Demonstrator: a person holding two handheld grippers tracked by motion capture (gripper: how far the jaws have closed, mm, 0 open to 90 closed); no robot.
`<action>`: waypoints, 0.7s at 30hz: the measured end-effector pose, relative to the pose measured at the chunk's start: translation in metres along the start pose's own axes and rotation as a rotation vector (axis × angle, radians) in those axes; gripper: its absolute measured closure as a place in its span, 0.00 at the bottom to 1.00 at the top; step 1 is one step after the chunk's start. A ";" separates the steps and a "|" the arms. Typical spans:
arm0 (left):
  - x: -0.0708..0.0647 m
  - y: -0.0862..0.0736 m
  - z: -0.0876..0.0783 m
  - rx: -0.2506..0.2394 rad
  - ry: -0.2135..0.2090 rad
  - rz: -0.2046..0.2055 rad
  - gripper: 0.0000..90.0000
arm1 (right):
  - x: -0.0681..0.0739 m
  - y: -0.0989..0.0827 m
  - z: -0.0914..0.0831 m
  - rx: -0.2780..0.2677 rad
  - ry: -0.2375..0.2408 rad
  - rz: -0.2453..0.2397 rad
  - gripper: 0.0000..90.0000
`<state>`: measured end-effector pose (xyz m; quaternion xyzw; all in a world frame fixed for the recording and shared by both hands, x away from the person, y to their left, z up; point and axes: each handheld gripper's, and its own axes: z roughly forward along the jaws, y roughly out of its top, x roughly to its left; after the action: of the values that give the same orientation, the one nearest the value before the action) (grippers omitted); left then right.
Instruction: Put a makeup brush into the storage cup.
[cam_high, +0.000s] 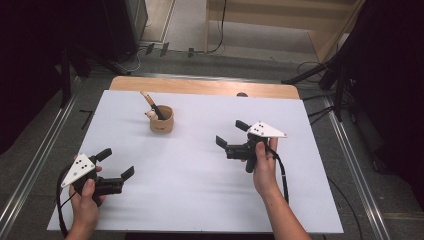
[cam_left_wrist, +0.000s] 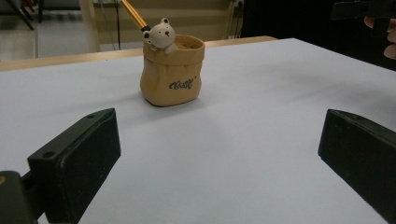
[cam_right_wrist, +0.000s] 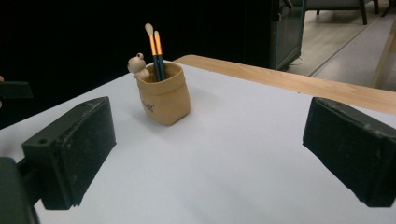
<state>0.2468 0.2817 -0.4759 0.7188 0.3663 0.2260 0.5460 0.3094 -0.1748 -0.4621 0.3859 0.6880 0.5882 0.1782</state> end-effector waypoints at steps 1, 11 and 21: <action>0.000 0.000 0.000 0.000 0.000 -0.001 0.00 | -0.001 -0.001 -0.004 0.000 -0.011 -0.005 0.03; -0.001 0.000 0.000 0.003 0.000 0.000 0.00 | -0.014 -0.016 -0.035 -0.007 -0.026 0.006 0.01; -0.001 -0.001 0.000 0.009 0.002 0.005 0.00 | -0.023 -0.029 -0.064 -0.032 -0.014 0.035 0.00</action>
<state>0.2461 0.2811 -0.4765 0.7220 0.3660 0.2263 0.5418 0.2705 -0.2352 -0.4789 0.3990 0.6704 0.5995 0.1787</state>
